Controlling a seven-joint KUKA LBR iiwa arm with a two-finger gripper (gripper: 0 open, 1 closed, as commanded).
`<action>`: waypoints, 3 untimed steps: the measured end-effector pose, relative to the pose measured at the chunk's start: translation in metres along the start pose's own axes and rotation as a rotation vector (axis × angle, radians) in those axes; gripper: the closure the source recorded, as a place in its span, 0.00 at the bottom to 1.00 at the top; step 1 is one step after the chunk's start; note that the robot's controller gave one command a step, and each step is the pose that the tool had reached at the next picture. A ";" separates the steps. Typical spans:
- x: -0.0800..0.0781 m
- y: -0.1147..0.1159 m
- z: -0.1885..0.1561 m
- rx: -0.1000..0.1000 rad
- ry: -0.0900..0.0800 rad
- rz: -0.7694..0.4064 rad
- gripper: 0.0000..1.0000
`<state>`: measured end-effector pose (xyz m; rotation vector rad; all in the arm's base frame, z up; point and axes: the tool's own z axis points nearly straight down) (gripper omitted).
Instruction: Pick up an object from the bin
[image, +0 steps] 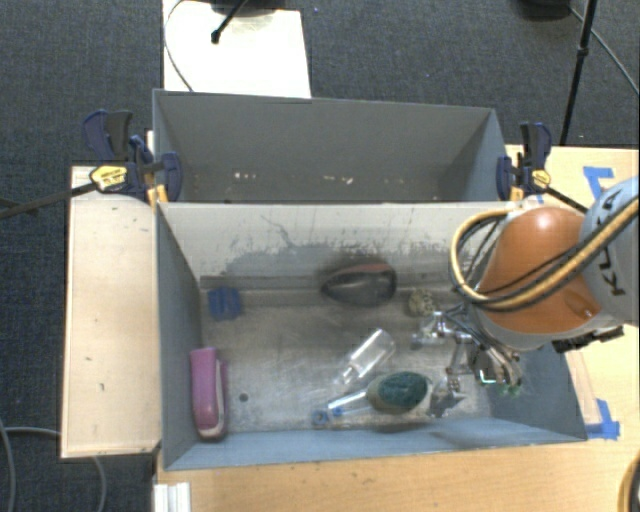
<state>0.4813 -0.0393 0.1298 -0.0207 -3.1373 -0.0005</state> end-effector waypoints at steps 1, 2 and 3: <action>-0.009 0.044 0.059 0.001 -0.011 -0.110 0.00; -0.011 0.043 0.056 0.001 -0.019 -0.111 1.00; -0.039 0.072 -0.111 0.002 -0.015 -0.326 1.00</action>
Offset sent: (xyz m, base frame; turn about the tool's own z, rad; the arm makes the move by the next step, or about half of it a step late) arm 0.0070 0.0432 -0.0598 -0.1148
